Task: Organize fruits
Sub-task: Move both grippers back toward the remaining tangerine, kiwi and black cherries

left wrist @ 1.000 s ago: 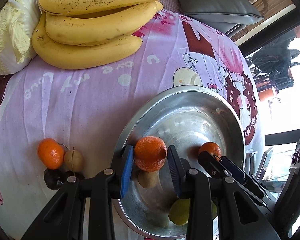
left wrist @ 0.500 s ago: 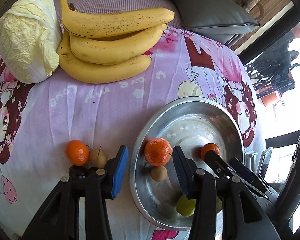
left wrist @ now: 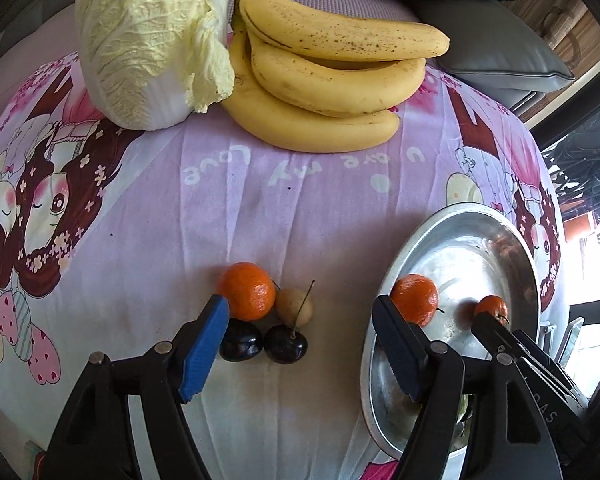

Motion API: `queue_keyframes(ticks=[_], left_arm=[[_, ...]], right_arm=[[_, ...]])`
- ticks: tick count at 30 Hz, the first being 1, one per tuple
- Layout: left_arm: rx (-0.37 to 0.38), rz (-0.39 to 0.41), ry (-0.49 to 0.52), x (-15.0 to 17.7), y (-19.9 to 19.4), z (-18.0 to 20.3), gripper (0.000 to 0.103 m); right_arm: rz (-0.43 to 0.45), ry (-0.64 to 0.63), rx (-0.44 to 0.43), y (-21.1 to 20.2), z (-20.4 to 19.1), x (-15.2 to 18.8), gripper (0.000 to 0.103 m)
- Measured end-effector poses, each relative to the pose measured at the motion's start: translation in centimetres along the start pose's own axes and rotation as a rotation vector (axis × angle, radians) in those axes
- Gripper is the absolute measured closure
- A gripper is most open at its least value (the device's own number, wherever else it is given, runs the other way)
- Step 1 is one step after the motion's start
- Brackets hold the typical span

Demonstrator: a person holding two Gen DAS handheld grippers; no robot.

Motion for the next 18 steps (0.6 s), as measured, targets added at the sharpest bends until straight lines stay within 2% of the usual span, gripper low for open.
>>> queue_keyframes(ticks=[3,5,10,13,18], left_arm=[[-0.018,-0.012,-0.027,0.2,0.5,-0.9,0.026],[-0.031,-0.012,-0.035,0.2,0.6,-1.4,0.022],[-0.061,0.005,-0.03,0.1,0.5,-2.1,0.021],[-0.078,0.01,-0.027,0.2,0.7,-2.4,0.015],[-0.089,0.009,-0.017,0.4,1.0,-2.4,0.015]], right_arm=[[-0.006,-0.014,-0.011,0.3,-0.4,0.2,0.017],[-0.008,-0.019,-0.015,0.4,-0.6,0.2,0.016],[-0.009,-0.019,-0.023,0.6,-0.9,0.2,0.01],[-0.01,-0.023,-0.022,0.7,-1.0,0.3,0.009],[-0.013,-0.032,-0.014,0.9,-1.0,0.3,0.004]])
Point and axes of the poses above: each gripper's, at about its wrist camera, not at the fingertips, and y roughly the way its jaws point, z to its right, x to its underside, the point moved 6 cm from there along y, roughly the way its jaws point, and after that the axes turned 12 degrees about z, right-handed, at the moved point
